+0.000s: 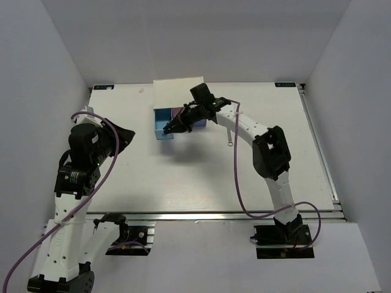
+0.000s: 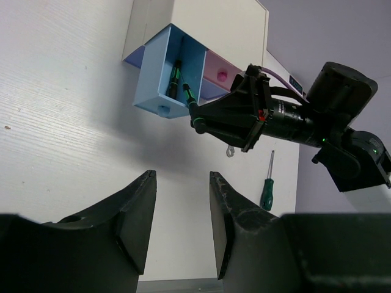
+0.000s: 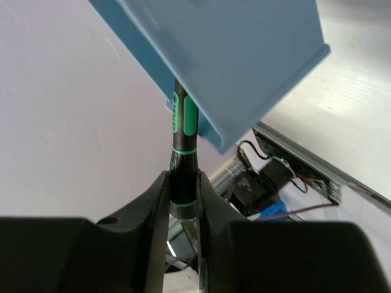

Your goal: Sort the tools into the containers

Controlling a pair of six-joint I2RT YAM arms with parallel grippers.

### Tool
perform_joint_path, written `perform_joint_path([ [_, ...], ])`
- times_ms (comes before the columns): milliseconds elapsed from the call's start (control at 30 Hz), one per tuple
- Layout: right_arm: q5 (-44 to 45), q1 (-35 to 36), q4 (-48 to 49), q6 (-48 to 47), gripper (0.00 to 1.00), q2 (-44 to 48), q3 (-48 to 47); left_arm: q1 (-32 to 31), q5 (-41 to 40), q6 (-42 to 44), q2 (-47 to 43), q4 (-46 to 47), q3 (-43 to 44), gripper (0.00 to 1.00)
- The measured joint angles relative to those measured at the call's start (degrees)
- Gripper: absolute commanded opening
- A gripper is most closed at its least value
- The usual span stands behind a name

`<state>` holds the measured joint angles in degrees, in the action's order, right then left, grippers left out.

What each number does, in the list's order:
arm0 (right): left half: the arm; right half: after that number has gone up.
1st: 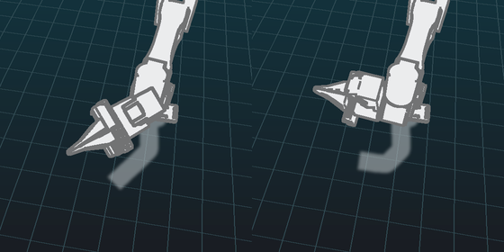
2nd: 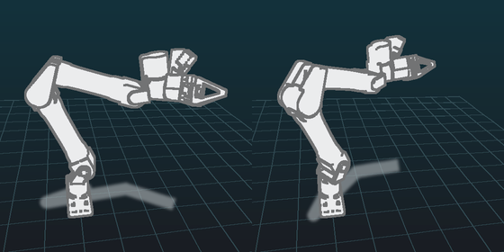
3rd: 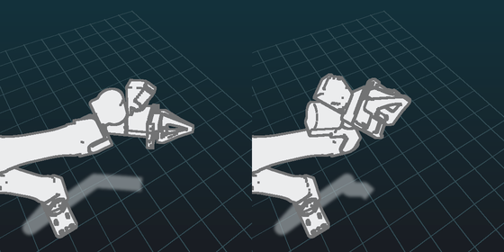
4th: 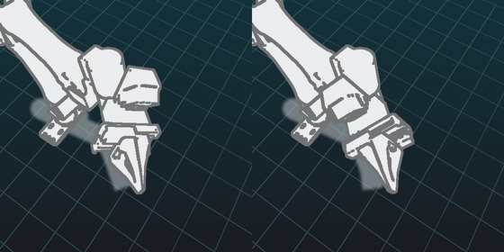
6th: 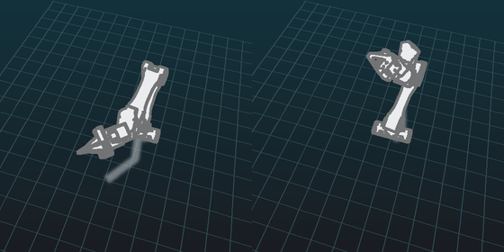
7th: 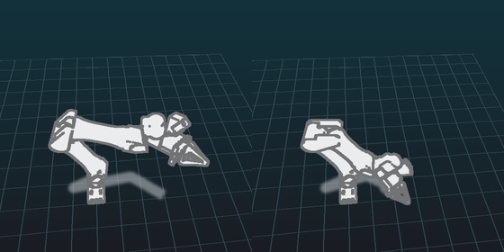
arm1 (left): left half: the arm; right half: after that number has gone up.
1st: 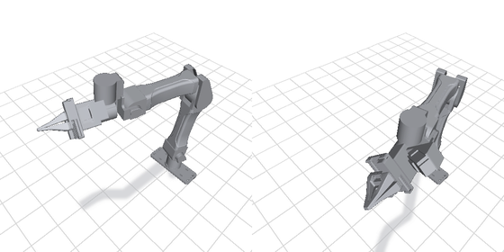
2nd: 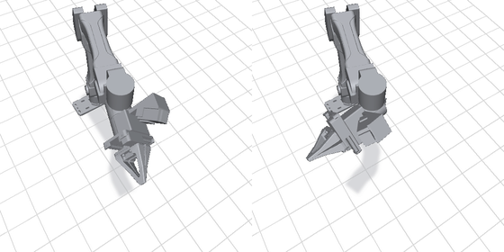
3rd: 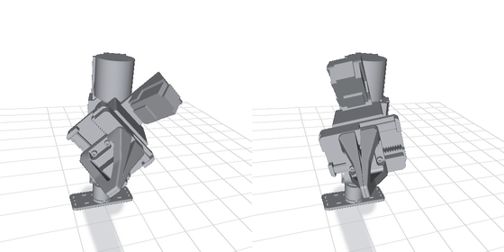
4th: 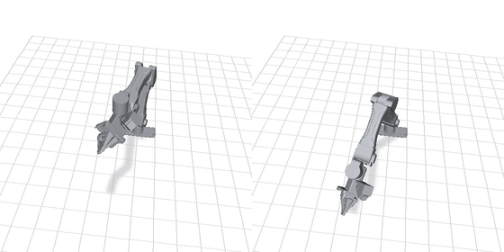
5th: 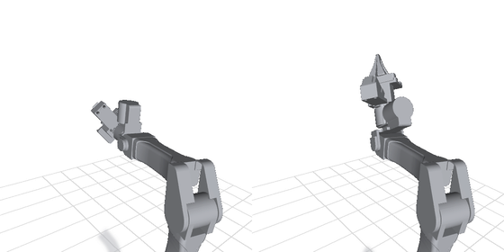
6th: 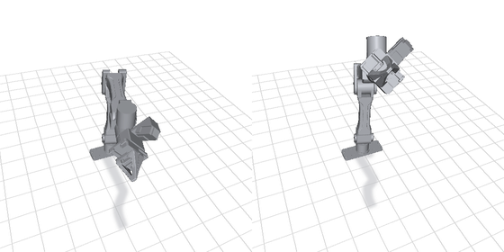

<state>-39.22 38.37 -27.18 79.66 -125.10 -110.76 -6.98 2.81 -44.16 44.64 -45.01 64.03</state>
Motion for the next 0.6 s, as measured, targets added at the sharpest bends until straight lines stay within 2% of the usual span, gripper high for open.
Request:
perform_joint_path([
  [400,6.23,0.55,7.96,5.99,0.00,-2.91,-4.68,0.00,0.00,-0.04,0.00,-0.02,0.00,0.50],
  [500,8.09,0.66,10.05,6.86,0.14,-2.91,-4.87,0.00,0.00,-0.07,0.00,-0.02,0.00,0.50],
  [600,9.38,0.66,11.10,7.15,0.18,-2.91,-4.83,0.00,0.00,-0.22,-0.02,-0.02,-0.02,0.50],
])
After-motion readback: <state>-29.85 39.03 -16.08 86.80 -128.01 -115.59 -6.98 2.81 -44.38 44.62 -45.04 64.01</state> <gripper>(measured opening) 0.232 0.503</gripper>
